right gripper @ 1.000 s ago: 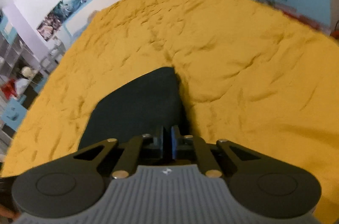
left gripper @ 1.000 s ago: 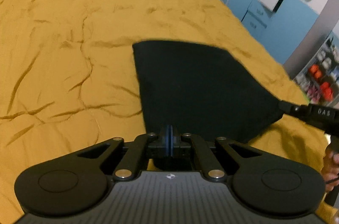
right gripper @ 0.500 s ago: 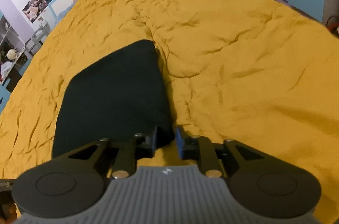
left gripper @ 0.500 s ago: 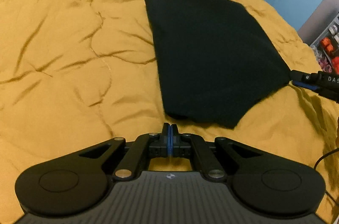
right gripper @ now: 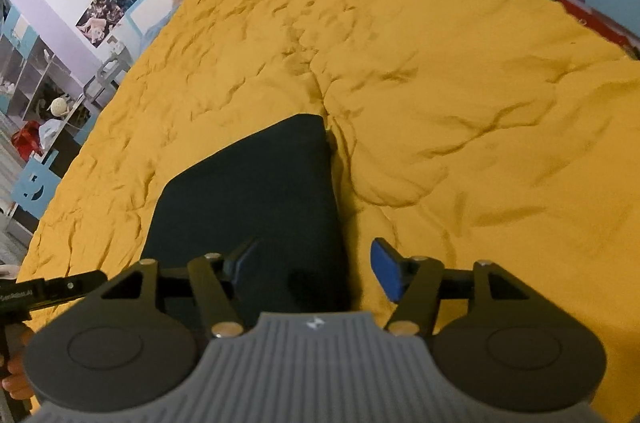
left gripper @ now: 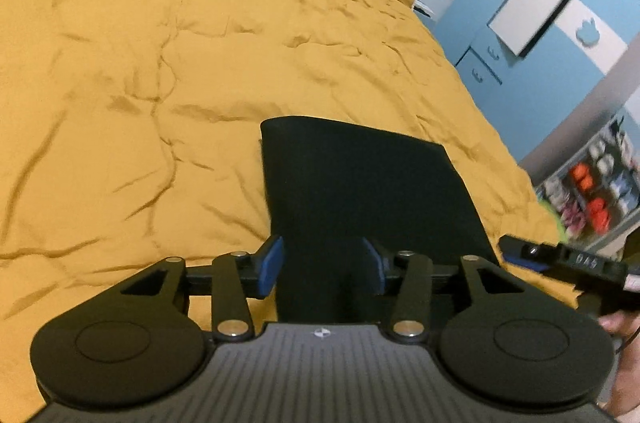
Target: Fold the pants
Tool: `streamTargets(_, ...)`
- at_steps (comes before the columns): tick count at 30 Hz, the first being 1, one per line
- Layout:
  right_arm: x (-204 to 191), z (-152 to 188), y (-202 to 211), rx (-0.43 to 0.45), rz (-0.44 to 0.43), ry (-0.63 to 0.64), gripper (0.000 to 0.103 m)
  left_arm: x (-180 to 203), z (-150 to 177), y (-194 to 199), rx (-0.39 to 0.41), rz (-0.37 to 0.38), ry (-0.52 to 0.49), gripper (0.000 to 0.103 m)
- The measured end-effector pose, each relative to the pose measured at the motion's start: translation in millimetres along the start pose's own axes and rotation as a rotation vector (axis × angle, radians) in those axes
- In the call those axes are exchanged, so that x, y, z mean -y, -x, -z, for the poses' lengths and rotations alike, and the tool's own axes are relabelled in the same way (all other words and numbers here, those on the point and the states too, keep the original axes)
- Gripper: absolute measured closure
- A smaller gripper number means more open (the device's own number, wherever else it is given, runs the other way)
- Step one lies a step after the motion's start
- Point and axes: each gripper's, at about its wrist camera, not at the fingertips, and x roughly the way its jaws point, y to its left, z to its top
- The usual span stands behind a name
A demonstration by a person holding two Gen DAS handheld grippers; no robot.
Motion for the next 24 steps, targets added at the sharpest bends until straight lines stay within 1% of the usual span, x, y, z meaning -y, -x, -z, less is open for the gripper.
streamTargets(3,-1,-5,-17,-0.005,0.009,0.006,0.043,-15,-2,-20,-0.025,0.036,0.083,0.047)
streamTargets(5,0,-7,-28,-0.015,-0.001,-0.003,0.043,-26,-1,-33,-0.039,0.058,0.137,0.046)
streamTargets(8,2,-9,-42,-0.024,-0.012,-0.009,0.044,-37,0,-47,-0.054,0.096,0.184,0.046)
streamTargets(12,6,-10,-58,-0.028,-0.035,-0.027,0.044,-44,-2,-60,-0.063,0.129,0.226,0.046)
streamTargets(14,5,-10,-65,-0.026,-0.046,-0.025,0.046,-46,-2,-67,-0.065,0.145,0.245,0.046)
streamTargets(15,5,-11,-68,-0.028,-0.054,-0.027,0.049,-48,-2,-70,-0.065,0.154,0.258,0.047)
streamTargets(16,6,-11,-72,-0.031,-0.067,-0.034,0.054,-49,-2,-74,-0.063,0.164,0.269,0.049)
streamTargets(21,6,-11,-85,-0.031,-0.070,-0.050,0.055,-53,1,-82,-0.049,0.171,0.295,0.054)
streamTargets(24,12,-11,-89,-0.037,-0.090,-0.079,0.056,-53,2,-83,-0.046,0.174,0.307,0.059)
